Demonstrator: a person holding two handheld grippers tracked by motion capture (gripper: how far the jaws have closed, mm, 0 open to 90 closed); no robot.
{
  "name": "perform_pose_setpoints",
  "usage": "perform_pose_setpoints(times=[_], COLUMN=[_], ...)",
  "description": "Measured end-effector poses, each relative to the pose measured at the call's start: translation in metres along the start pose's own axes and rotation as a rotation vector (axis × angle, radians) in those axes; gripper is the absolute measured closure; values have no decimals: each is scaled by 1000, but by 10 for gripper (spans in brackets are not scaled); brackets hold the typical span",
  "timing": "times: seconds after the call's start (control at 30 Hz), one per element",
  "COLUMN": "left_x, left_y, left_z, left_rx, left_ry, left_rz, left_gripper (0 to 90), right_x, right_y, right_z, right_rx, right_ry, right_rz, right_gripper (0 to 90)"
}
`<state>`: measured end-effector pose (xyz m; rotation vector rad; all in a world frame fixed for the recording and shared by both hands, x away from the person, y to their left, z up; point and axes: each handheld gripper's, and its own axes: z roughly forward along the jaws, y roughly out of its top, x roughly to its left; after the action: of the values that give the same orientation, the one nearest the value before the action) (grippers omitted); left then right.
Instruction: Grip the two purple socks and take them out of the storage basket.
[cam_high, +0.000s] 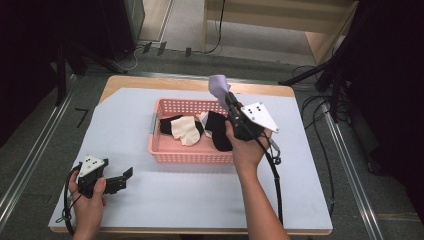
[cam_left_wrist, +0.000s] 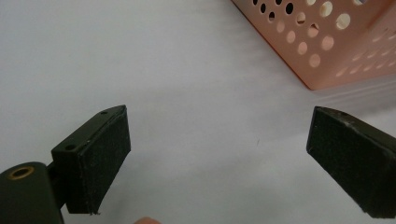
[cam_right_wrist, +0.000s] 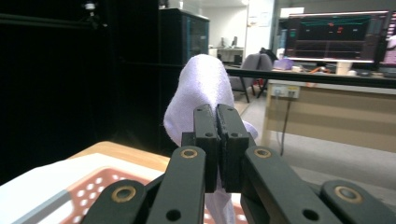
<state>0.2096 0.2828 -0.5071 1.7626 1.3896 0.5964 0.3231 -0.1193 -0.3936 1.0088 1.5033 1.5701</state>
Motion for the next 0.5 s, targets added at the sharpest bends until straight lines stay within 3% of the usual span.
perform_pose_setpoints(times=[0.03,0.07,0.2,0.5], left_x=[0,0,0,0], left_y=[0,0,0,0], left_z=[0,0,0,0], left_rx=[1,1,0,2], left_ry=[0,0,1,2], left_rz=[0,0,-1,3], left_gripper=[73,73,72,73], right_x=[-10,-10,-32,-78], right_y=[1,1,-2,-20], right_z=[-5,-5,-16,-40], right_rx=[-5,-5,4,64], right_ry=[-26,-26,-80,-194], right_rz=[-2,-2,1,-2], right_gripper=[881,881,881,881])
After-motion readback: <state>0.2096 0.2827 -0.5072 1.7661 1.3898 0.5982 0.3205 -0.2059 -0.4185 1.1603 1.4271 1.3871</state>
